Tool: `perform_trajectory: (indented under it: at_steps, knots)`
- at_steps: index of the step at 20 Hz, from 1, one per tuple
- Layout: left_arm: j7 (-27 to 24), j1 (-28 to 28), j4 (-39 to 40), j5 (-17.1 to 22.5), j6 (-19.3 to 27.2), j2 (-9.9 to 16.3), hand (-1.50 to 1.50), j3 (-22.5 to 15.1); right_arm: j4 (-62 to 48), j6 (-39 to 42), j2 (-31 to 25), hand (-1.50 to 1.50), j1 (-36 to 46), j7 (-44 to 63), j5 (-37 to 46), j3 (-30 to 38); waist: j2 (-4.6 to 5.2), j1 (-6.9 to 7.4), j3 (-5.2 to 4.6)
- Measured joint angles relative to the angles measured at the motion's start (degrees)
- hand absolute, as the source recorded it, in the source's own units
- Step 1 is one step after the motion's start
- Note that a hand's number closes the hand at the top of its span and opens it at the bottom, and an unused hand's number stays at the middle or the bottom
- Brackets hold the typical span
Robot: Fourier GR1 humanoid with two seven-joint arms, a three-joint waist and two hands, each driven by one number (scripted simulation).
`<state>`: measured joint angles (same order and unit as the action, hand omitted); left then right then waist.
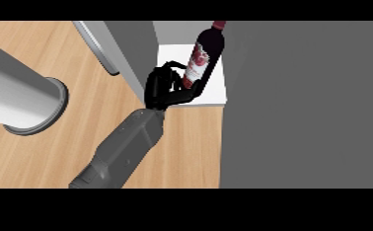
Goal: Pick up the wine, place it into the cabinet and close the cabinet
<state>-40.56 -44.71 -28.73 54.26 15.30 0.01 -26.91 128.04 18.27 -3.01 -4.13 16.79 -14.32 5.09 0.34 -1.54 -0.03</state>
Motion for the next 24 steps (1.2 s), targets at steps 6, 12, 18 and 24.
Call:
perform_trajectory:
  at_steps: [6, 12, 18, 24]
  knots:
    - [0.4, -3.8, 2.7, 2.8, -0.2, 0.0, 1.5, 0.0, 2.3, -0.4, 0.9, -1.5, -1.9, 0.6, 1.3, -1.7, 0.01, -0.26, -0.01]
    - [0.8, -7.5, 7.1, 5.1, 0.7, 0.0, 1.5, -0.3, 0.7, 0.7, -0.3, -1.5, -0.4, 0.0, 0.2, -0.7, 0.21, -0.83, -0.01]
    - [0.7, -9.0, 12.9, 5.7, -0.5, 0.0, 1.5, -0.2, -1.2, 0.3, 0.0, -1.5, 1.1, -0.4, 0.3, -0.6, 0.43, -1.15, -0.02]
    - [-1.2, -9.9, 15.5, 6.7, -0.6, 0.0, 1.5, 1.2, -0.1, 0.1, 0.0, -1.5, 0.9, 0.5, -0.2, -0.9, 0.51, -1.53, -0.04]
